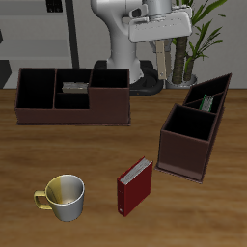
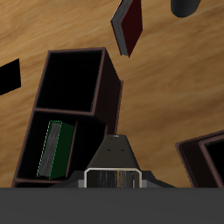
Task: Place the right yellow book into the back desk caddy's back compartment and place the green book into the left desk caddy's back compartment and place the left yellow book into the left desk caddy's left compartment
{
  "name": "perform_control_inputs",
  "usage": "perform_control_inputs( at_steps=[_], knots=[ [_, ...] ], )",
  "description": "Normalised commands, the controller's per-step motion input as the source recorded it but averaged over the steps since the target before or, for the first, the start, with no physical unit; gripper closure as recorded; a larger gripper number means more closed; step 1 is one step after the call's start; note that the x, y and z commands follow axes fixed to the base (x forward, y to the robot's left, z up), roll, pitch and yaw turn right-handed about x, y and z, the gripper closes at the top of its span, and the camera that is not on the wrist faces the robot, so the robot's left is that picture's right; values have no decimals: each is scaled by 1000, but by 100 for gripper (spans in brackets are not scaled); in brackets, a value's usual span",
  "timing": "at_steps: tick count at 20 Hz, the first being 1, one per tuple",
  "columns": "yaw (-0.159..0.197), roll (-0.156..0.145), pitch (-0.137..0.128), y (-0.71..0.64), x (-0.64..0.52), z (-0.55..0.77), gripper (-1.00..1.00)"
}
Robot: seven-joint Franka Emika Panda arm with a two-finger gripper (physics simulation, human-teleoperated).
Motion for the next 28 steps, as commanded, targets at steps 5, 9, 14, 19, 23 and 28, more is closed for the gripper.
perform_control_inputs(
  at_steps=[5, 9, 14, 19, 23, 28],
  knots=[
    [-69, 17, 39, 282, -167, -98, 100],
    [-26, 25, 8, 213, -215, -300, 100],
    [3, 48, -19, 200, -283, -414, 100],
    [-48, 36, 97, 194, 172, -453, 100],
    [-11, 30, 41, 171, -12, -304, 100],
    [-19, 25, 11, 152, -72, -13, 100]
  ],
)
